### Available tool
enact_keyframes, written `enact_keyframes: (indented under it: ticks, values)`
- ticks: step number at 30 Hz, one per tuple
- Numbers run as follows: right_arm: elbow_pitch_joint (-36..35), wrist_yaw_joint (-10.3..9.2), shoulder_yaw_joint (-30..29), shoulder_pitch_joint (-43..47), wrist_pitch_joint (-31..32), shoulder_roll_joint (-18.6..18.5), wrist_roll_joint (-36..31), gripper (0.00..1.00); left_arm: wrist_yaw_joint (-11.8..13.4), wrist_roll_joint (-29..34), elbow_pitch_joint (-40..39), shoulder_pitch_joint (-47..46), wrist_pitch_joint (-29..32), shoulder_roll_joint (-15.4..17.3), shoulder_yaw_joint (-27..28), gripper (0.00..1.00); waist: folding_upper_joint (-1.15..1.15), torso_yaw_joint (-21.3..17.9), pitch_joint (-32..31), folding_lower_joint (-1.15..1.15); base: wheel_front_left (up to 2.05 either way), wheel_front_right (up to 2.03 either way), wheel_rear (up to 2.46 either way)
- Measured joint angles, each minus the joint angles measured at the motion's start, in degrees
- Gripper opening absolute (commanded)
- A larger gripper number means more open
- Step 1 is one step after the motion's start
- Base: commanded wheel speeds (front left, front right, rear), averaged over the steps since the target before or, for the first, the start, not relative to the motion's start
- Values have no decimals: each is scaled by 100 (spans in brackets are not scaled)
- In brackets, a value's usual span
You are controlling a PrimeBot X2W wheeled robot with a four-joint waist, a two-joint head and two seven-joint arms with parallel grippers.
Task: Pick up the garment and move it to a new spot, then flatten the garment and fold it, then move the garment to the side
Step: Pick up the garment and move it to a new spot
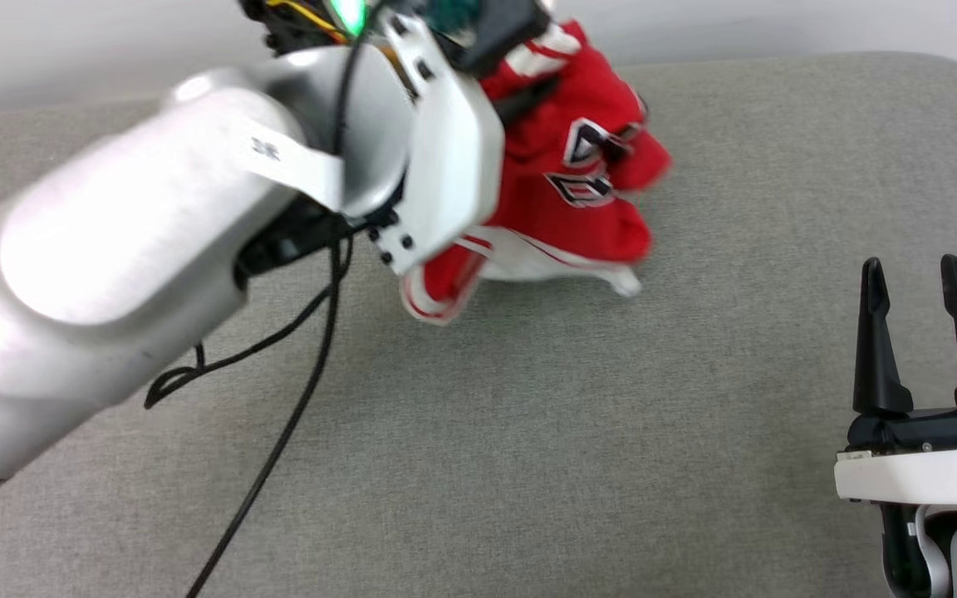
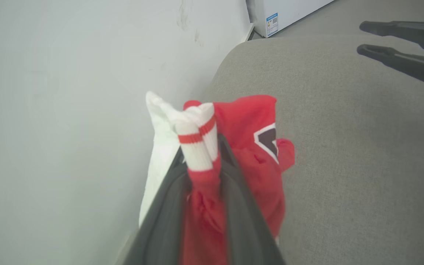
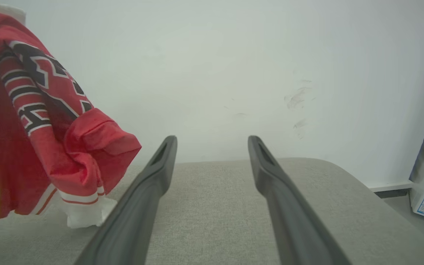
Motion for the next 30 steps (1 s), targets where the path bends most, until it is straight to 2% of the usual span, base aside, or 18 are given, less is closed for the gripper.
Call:
enact_keyframes:
  ticks: [4, 8, 9, 18, 19, 28, 29, 30]
  values:
    - [-2, 0, -75, 8, 0, 0, 0, 100, 0, -137, -200, 23, -73, -181, -188, 0, 0, -56, -30, 0, 0, 0, 0]
    - [-11, 0, -109, 8, 0, 0, 0, 100, 1, -197, -158, 267, -123, -121, -297, 0, 0, -44, 1, 0, 0, 0, 0]
    - [-36, 0, -74, -26, 0, 1, -1, 100, 62, -268, 318, 759, -277, 152, -381, 0, 0, -2, 148, 1, 0, 0, 0]
    - [-37, 0, -67, -105, 0, 1, -63, 100, 111, -400, 1584, 1388, -517, 592, -432, 0, 0, 51, 386, 0, 0, 0, 0]
    - [-44, 0, -71, -152, 0, 1, -101, 100, 109, -482, 1994, 1573, -517, 639, -461, 0, 0, 66, 454, 1, 0, 0, 0]
    - [-20, 0, -66, -214, 0, 1, -132, 100, 58, -740, 2815, 1950, -372, 589, -520, 0, 0, 112, 543, 1, 0, 0, 0]
    - [-15, 0, -66, -214, 0, 1, -149, 100, 57, -758, 2867, 1950, -425, 559, -516, 35, 0, 122, 535, 0, 0, 0, 0]
    - [-7, 0, -67, -213, 0, 1, -159, 100, 52, -753, 2914, 1953, -515, 534, -519, 100, 0, 133, 523, 0, 0, 0, 0]
